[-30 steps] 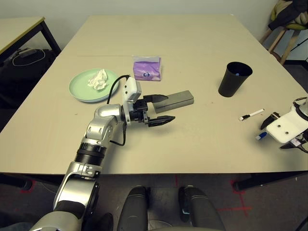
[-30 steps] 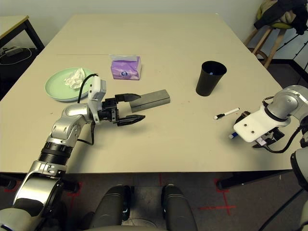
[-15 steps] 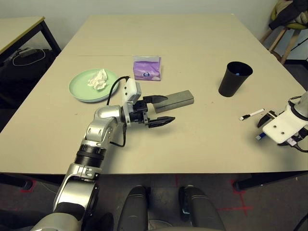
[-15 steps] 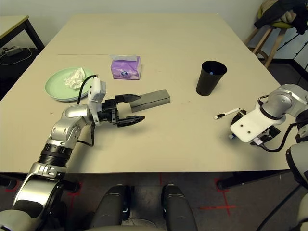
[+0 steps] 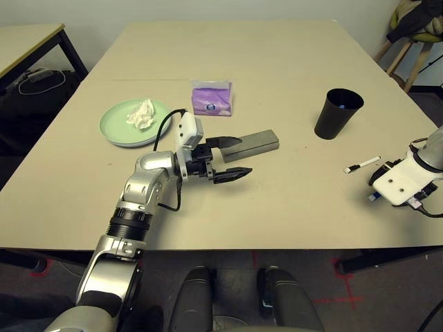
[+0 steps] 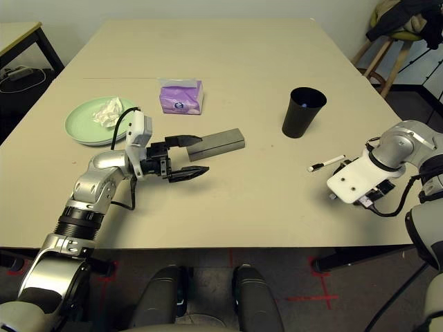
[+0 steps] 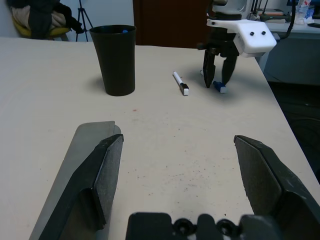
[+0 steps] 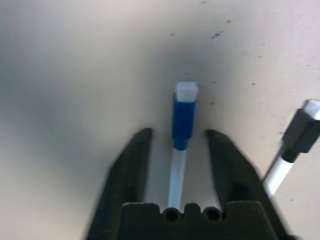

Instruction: Organize and tidy the items on the table.

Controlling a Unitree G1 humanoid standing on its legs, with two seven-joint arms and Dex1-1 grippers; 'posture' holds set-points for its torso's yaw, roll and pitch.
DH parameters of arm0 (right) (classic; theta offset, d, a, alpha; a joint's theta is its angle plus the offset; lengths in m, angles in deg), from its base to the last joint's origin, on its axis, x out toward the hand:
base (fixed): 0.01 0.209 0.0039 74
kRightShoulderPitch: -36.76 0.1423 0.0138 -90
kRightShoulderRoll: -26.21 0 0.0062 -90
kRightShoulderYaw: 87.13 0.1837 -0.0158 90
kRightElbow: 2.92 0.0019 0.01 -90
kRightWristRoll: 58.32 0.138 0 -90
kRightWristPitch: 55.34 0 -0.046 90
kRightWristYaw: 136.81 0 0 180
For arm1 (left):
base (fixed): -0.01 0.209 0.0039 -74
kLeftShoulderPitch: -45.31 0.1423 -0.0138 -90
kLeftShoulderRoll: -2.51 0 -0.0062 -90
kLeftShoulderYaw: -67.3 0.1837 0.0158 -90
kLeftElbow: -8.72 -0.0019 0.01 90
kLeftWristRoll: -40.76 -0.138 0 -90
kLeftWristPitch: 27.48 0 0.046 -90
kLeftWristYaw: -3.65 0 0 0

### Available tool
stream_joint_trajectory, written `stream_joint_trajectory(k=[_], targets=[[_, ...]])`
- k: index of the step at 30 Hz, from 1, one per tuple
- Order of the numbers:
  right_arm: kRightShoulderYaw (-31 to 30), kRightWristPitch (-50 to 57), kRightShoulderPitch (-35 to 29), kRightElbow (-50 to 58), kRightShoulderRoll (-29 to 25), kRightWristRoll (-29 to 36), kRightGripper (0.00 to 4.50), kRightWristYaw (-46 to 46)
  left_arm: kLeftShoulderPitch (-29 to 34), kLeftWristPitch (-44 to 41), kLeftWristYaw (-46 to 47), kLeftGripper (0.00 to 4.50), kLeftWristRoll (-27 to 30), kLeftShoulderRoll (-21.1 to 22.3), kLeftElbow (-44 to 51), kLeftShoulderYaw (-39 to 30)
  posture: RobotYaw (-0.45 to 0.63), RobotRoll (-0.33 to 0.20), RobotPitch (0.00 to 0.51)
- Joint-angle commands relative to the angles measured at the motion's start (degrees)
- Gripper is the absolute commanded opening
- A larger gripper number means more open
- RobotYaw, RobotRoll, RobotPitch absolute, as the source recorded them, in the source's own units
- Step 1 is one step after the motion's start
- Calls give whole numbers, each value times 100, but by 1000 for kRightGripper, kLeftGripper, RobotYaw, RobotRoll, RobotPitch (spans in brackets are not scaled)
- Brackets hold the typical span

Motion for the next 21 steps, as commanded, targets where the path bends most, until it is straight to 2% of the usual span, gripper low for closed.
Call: stream_joint_trajectory(k=[1, 2, 7, 9, 11, 14, 18, 21], targets=[[-27, 30, -82, -19, 66, 18, 718, -34, 48, 125, -75, 4500, 2, 52, 60, 91, 181, 0, 128], [-31, 41, -75, -18, 77, 26, 361, -42, 39, 129, -77, 4500, 6, 57, 52, 95, 182, 0, 128], [148, 349, -38, -74, 127, 281, 297, -270, 28, 130, -96, 4500, 33, 92, 57, 94, 186, 0, 122], [405, 715, 27, -130, 188, 636, 297, -747, 22, 107, -107, 4500, 54, 108, 66, 82, 187, 0, 116], [739, 1394, 131, -148, 271, 1145, 297, -1607, 19, 93, -143, 4500, 69, 136, 57, 75, 186, 0, 114], [668, 2618, 396, -135, 406, 2135, 297, -1971, 14, 73, -184, 4500, 82, 159, 53, 70, 184, 0, 111], [-73, 4525, 265, 1594, -21, 4313, 297, -1971, 12, 101, -229, 4500, 67, 167, 37, 87, 178, 0, 106], [5, 5762, 125, 2666, -228, 5560, 297, -1971, 0, 116, -241, 4500, 59, 157, 14, 96, 172, 0, 104]])
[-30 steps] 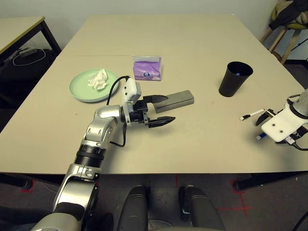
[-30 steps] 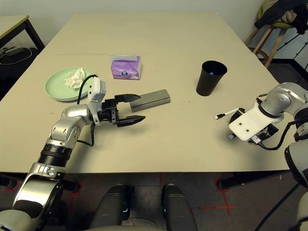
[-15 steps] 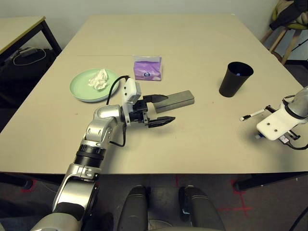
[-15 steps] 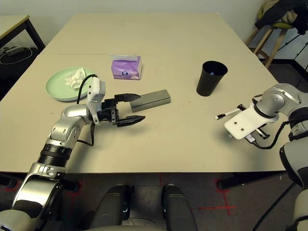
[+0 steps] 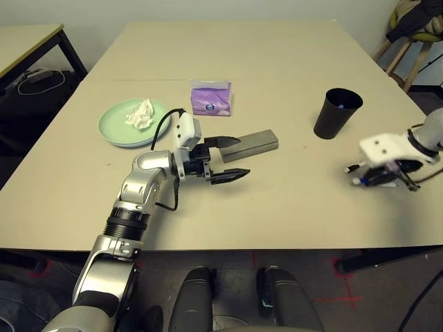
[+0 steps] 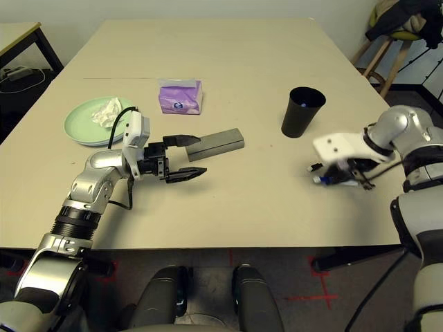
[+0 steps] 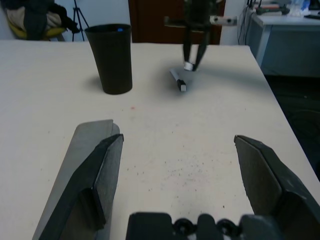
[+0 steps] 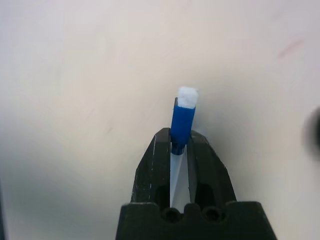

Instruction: Organize and tidy the items on the table.

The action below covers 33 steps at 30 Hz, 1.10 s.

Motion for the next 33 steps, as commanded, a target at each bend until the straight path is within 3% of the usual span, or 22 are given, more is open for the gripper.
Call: stream_joint_trajectory(k=[1, 6, 9, 12, 19, 24, 33], targets=[[186, 1380, -164, 1025, -124, 1387, 297, -30, -8, 43, -66, 4500, 37, 29, 0, 65, 169, 0, 103], [1675, 2411, -494, 1317, 517, 1942, 297, 356, -51, 70, -92, 4500, 27, 13, -57, 72, 160, 0, 101], [2517, 2465, -843, 1522, 1062, 2066, 297, 1444, -108, 140, 46, 4500, -86, -20, -126, 90, 152, 0, 98], [3066, 2404, -1088, 1700, 1409, 2028, 297, 2123, -160, 204, 122, 4500, -129, -47, -197, 87, 145, 0, 98], [4234, 2212, -1003, 1861, 2127, 2218, 297, 3508, -232, 284, 104, 4500, 12, -119, -250, 41, 143, 0, 93], [4732, 2120, -933, 2033, 2317, 2269, 297, 4026, -288, 76, 413, 4500, 71, -244, -238, -71, 143, 0, 91], [5032, 1821, -797, 1858, 2199, 1913, 297, 4927, -468, 348, 822, 4500, -168, -259, -482, -93, 139, 0, 91]])
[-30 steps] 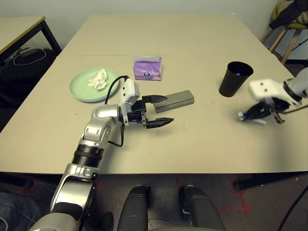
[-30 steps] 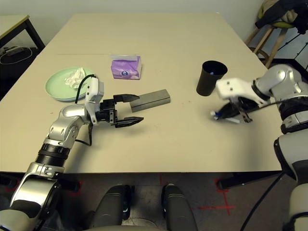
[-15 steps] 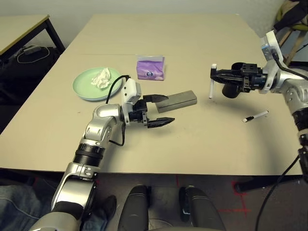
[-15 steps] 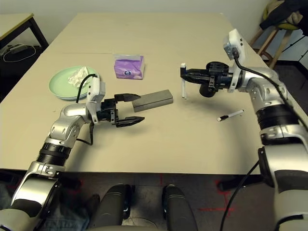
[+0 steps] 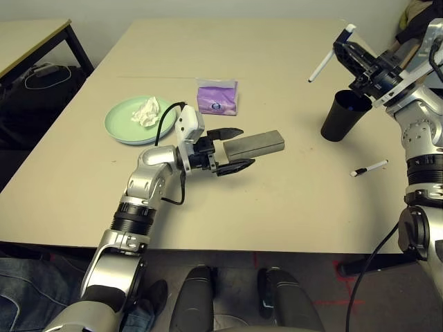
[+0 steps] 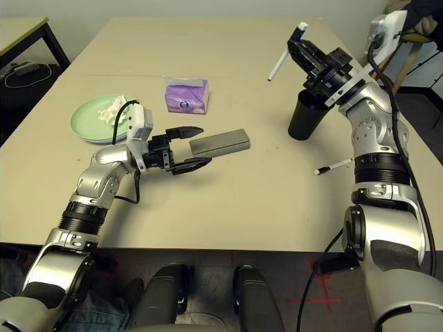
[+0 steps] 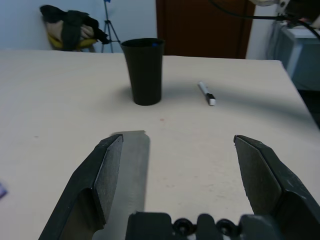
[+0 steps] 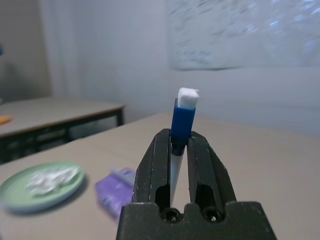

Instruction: Organize and tidy the items on the table.

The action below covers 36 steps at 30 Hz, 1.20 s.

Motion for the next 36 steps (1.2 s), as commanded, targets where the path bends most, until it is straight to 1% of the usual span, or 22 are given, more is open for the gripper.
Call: stream_joint_trajectory(k=[1, 5, 10, 20, 25, 36], targets=[[7, 42, 144, -140, -197, -321, 297, 331, -141, 124, 126, 4500, -107, 3, -203, -14, 139, 0, 90], [-182, 510, 118, -214, -432, -684, 297, 610, -226, 126, 179, 4500, -92, 11, -298, -5, 136, 0, 88], [-142, 826, 206, -334, -553, -1149, 297, 1505, -204, 109, 117, 4500, -66, 56, -302, 24, 129, 0, 88], [-14, 1383, 280, -225, -499, -1334, 297, 2396, -231, 109, 59, 4500, -61, 39, -341, 40, 130, 0, 85], [-58, 1496, 252, -157, -504, -1377, 297, 2511, -218, 106, 28, 4500, -54, 74, -336, 26, 129, 0, 84], [-116, 1650, 189, 18, -486, -1376, 297, 2461, -247, 120, 11, 4500, -57, 55, -380, 24, 129, 0, 83]])
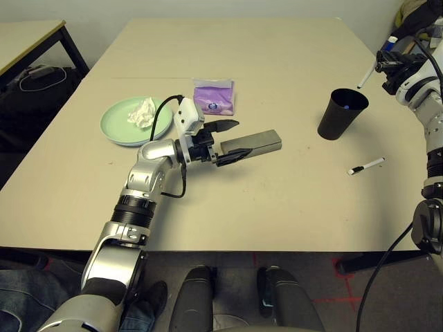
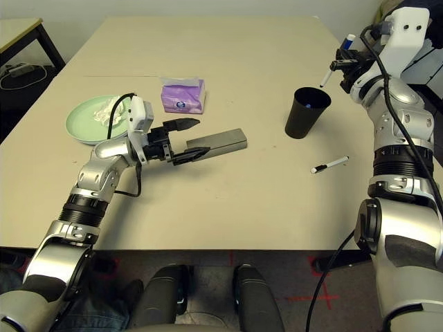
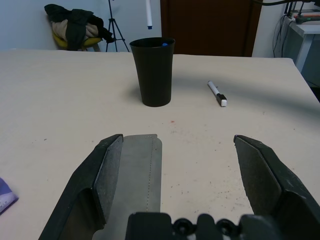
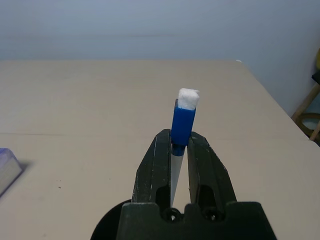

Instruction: Organize and tidy the items on the table.

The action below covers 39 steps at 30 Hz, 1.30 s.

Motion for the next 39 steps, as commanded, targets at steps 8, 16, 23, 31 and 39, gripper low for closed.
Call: stream_joint_trajectory(k=[8, 16, 23, 31, 39], targets=[[-76, 469, -203, 546, 17, -4, 297, -207, -60, 32, -62, 4500, -28, 23, -57, 21, 124, 0, 85], [-139, 620, -243, 626, -3, -71, 297, -316, -58, 46, -52, 4500, -20, 12, -46, 12, 129, 0, 84], [-249, 687, -256, 680, -3, -165, 2101, -385, -48, 48, -47, 4500, -22, 24, -46, 3, 132, 0, 84], [-236, 688, -251, 690, -6, -196, 4451, -461, -35, 48, -45, 4500, -15, 31, -23, -4, 134, 0, 87], [-826, 144, -607, 1052, -306, 366, 4451, -3566, 50, 73, -21, 4500, -7, 20, 54, -3, 151, 0, 94]])
